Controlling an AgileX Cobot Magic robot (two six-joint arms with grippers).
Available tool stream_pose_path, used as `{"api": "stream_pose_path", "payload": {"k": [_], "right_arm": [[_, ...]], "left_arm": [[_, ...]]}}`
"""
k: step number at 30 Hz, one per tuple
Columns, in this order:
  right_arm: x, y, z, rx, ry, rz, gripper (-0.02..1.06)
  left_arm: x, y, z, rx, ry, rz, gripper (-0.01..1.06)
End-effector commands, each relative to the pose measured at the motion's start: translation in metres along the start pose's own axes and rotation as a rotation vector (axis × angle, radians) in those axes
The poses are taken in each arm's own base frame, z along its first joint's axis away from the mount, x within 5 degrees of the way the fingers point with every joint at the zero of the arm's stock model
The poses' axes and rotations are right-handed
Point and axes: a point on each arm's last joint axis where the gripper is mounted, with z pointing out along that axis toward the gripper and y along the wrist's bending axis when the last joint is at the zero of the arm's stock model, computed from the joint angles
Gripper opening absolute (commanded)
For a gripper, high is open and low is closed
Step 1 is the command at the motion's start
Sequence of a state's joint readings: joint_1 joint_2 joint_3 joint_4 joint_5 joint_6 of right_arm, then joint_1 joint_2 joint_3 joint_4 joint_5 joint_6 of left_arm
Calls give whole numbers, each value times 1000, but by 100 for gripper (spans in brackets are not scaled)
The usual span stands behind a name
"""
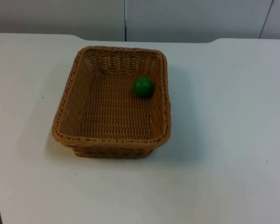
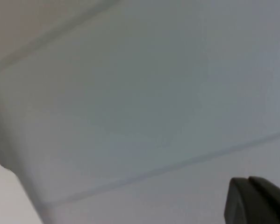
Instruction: Pick up the basket with the left hand and place the ball into the basket with the right hand.
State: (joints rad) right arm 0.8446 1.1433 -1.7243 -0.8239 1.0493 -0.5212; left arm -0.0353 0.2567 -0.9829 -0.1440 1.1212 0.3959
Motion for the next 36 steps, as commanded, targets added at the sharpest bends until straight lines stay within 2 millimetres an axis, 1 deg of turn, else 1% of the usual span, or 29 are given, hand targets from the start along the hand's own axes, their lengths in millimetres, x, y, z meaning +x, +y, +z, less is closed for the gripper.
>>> {"api": "stream_pose_path", "payload": {"k": [1, 2, 3, 6, 7, 8, 10, 12, 13, 14, 17, 18, 19, 21, 22, 23, 24, 28, 29, 32, 34, 35, 36], "right_arm": [[16, 1, -9, 128, 10, -28, 0], [27, 0, -18, 183, 10, -23, 0], [27, 0, -18, 183, 10, -23, 0], [59, 4, -45, 278, 6, 5, 0], [71, 2, -58, 303, -1, 46, 0], [71, 2, -58, 303, -1, 46, 0], [95, 4, -81, 318, -14, 144, 0], [118, 8, -103, 290, -25, 261, 0], [128, 13, -110, 245, -7, 313, 0], [128, 13, -110, 245, -7, 313, 0], [146, 33, -119, 66, 72, 396, 0], [147, 40, -120, 3, 71, 419, 0], [147, 40, -120, 3, 71, 419, 0], [140, 56, -117, -127, 32, 459, 0], [138, 67, -115, -204, 16, 486, 0], [134, 88, -112, -333, -4, 487, 0], [134, 88, -112, -333, -4, 487, 0], [137, 137, -106, -545, 16, 497, 0], [137, 137, -106, -545, 16, 497, 0], [141, 170, -110, -711, 7, 538, 0], [144, 183, -117, -778, -33, 578, 0], [144, 183, -117, -778, -33, 578, 0], [144, 187, -120, -793, -81, 613, 0]], "left_arm": [[8, -3, 0, 6, 5, -30, 0], [16, -6, 0, 8, 11, -49, 0], [16, -6, 0, 8, 11, -49, 0], [30, -10, 1, 16, 20, -105, 0], [34, -12, 2, 19, 20, -122, 0], [34, -12, 2, 19, 20, -122, 0], [43, -14, 6, 25, 38, -126, 0], [51, -17, 12, 34, 46, -134, 0], [56, -19, 16, 43, 46, -141, 0], [56, -19, 16, 43, 46, -141, 0], [69, -25, 29, 82, 68, -162, 0], [74, -26, 33, 89, 83, -167, 0], [74, -26, 33, 89, 83, -167, 0], [80, -28, 39, 97, 112, -172, 0], [83, -29, 42, 105, 122, -177, 0], [84, -30, 44, 121, 123, -185, 0], [84, -30, 44, 121, 123, -185, 0], [86, -31, 46, 160, 116, -176, 0], [86, -31, 46, 160, 116, -176, 0], [86, -31, 45, 176, 114, -160, 0], [87, -29, 45, 171, 116, -149, 0], [87, -29, 45, 171, 116, -149, 0], [87, -28, 45, 167, 116, -140, 0]]}}
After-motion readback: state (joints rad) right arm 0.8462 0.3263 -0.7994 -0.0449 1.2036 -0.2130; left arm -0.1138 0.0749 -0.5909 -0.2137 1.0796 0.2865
